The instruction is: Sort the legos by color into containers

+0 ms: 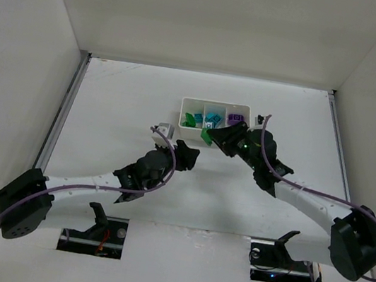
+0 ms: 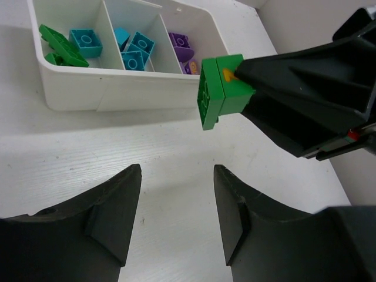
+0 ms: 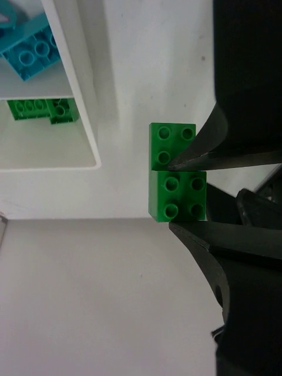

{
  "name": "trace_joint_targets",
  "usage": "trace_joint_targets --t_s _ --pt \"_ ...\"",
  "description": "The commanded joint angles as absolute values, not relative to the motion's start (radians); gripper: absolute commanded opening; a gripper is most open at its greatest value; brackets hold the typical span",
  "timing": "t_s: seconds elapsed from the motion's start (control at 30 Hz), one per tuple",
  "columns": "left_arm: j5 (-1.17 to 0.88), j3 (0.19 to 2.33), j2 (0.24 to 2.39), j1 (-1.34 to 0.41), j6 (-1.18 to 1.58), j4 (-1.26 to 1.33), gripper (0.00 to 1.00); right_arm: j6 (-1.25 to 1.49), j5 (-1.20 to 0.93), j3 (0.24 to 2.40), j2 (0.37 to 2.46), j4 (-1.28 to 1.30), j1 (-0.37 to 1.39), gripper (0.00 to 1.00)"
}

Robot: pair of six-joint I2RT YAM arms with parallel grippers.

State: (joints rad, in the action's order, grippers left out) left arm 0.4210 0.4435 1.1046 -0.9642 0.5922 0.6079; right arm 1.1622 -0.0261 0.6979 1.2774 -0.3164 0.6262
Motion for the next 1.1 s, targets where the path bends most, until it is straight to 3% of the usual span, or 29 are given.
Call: trace_joint_targets --t_s 0.0,0.8,1.07 --pt "0.440 0.425 1.117 -0.973 0.600 0.762 0.50 1.288 -0.011 0.750 1.290 -0.403 0.643 0.31" --pt "0.465 0.537 1.362 -0.986 0.508 0.980 0.49 1.420 -0.023 0.689 1.299 -0.488 0.651 0.30" --pt "0.500 0.564 1.413 -0.979 0.469 1.002 0.39 1.442 -0.052 0.680 1.319 -0.515 0.650 0.30"
